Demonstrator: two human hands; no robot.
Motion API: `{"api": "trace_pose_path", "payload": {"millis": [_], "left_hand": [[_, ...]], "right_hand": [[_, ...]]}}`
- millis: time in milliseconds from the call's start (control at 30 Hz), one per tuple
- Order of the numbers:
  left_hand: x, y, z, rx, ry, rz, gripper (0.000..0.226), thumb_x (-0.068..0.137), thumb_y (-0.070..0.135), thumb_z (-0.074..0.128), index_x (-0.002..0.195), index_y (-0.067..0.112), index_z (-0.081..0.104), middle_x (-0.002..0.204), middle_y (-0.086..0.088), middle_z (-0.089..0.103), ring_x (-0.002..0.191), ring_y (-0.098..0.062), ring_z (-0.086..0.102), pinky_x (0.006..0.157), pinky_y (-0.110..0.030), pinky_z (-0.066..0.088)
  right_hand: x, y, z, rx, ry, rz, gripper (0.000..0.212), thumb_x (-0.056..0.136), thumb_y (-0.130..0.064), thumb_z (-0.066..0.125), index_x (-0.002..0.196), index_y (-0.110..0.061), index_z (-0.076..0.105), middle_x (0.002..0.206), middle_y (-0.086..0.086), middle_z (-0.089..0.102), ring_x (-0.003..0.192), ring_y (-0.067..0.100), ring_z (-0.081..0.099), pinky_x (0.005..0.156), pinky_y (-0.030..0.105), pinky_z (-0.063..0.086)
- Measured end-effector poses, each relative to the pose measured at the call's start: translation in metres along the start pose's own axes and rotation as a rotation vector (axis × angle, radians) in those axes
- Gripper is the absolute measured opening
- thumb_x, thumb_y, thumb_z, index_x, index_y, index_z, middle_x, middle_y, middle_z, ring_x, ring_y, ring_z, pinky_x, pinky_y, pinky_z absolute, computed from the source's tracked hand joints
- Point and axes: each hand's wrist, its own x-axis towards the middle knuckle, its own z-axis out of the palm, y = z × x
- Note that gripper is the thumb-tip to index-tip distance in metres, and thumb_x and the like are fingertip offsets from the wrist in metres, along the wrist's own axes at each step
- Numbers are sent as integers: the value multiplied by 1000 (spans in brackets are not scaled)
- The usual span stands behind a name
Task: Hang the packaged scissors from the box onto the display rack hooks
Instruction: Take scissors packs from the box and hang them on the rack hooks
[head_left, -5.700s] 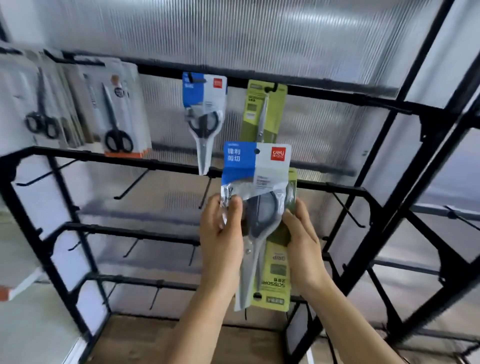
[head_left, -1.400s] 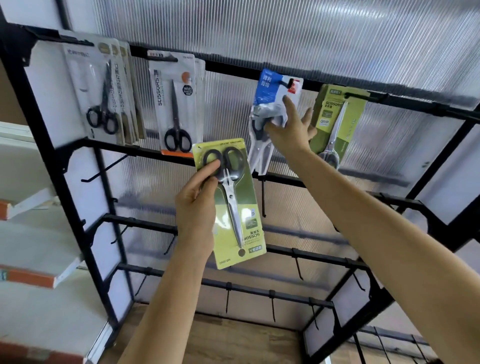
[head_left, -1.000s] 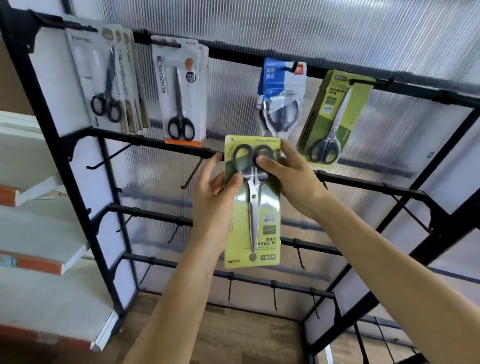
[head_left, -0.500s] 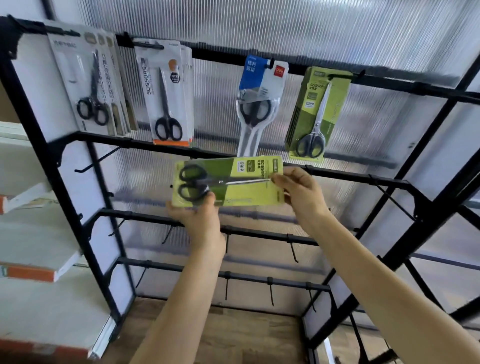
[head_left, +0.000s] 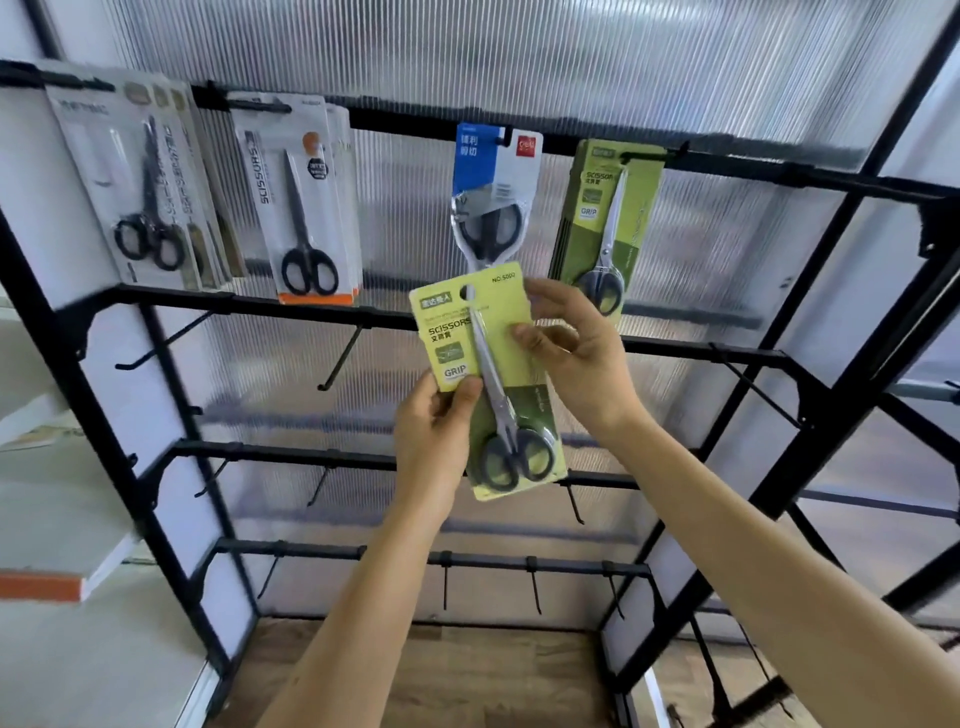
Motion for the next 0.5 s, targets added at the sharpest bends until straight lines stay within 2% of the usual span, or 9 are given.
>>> {"api": "trace_pose_path", "payload": {"millis": [67, 133, 200, 267, 333, 367, 433, 500], "left_hand": [[2, 5, 9, -7, -63, -16, 18, 91, 14, 55, 82, 30, 58, 80, 16, 64, 69, 6, 60, 59, -7, 45], [2, 9, 21, 30, -156, 2, 17, 92, 15, 54, 84, 30, 57, 83, 14, 65, 75, 1, 61, 63, -10, 48], [2, 14, 35, 90, -214, 31, 12, 92, 18, 53, 88, 29, 57, 87, 10, 66, 82, -6, 62, 71, -21, 51], [3, 20, 48, 120, -243, 63, 9, 93, 21, 53, 92, 30, 56, 90, 7, 66, 85, -11, 63, 76, -31, 52], [3, 26, 60, 104, -263, 88, 10, 94, 22, 50, 99, 27, 56, 93, 8, 65, 88, -11, 63, 79, -31, 51], [3, 28, 65, 89, -269, 92, 13, 94, 22, 49, 106, 25, 55, 97, 9, 64, 92, -8, 62, 82, -29, 51], [5, 29, 72, 45, -265, 82, 22, 94, 22, 49, 116, 23, 51, 107, 7, 62, 102, -8, 59, 89, -30, 50], [7, 27, 77, 28, -252, 73, 25, 94, 22, 50, 119, 23, 50, 109, 8, 60, 104, -8, 58, 90, -30, 49]], "right_hand": [[-1, 3, -3, -58, 3, 4, 45, 87, -1, 58, 119, -30, 48, 92, -12, 63, 77, -2, 62, 74, 18, 53], [-1, 1, -9, -54, 67, -19, 53, 87, -1, 58, 125, -34, 41, 97, -14, 63, 84, 7, 65, 79, 24, 56], [0, -3, -19, -61, 141, -40, 59, 88, -4, 57, 125, -45, 35, 102, -6, 64, 88, 18, 66, 78, 32, 58], [3, -6, -33, -71, 203, -53, 60, 89, -6, 57, 124, -49, 35, 115, 2, 63, 86, 13, 66, 74, 26, 56], [10, -9, -48, -113, 263, -69, 47, 89, -7, 57, 125, -35, 43, 111, -1, 62, 71, -3, 59, 62, 14, 49], [14, -10, -55, -118, 298, -83, 42, 89, -6, 57, 124, -28, 47, 106, -4, 62, 66, -5, 56, 59, 11, 46], [28, -15, -69, -78, 364, -110, 37, 88, -2, 57, 120, -19, 51, 102, -5, 61, 67, -6, 57, 64, 11, 47], [43, -22, -81, -52, 401, -123, 37, 87, 0, 58, 120, -16, 52, 105, -1, 62, 77, -3, 60, 73, 15, 50]]}}
